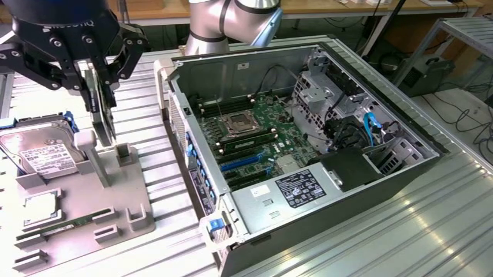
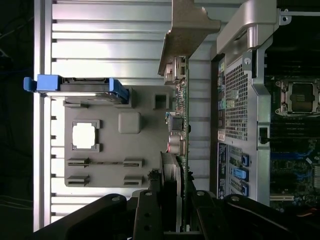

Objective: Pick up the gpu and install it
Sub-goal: 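Pick up the gpu and move the gpu toward the slot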

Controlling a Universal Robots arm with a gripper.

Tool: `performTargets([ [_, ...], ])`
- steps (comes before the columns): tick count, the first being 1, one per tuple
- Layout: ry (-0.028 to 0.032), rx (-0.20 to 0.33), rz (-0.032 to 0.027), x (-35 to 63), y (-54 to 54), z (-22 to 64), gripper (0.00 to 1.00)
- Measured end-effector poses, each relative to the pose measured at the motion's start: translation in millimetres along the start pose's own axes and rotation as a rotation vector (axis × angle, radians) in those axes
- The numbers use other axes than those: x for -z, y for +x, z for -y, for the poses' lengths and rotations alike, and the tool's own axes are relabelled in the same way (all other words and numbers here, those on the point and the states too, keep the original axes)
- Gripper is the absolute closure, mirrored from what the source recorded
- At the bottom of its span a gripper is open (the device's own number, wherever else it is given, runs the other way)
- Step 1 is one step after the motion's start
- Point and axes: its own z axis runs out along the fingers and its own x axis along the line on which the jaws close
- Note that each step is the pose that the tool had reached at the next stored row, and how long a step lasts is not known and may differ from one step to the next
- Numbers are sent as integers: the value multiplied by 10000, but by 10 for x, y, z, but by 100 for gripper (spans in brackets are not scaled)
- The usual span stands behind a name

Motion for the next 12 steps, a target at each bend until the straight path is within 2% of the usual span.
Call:
performTargets([
  [12,-1,0,1,195,-4,-13,73],
])
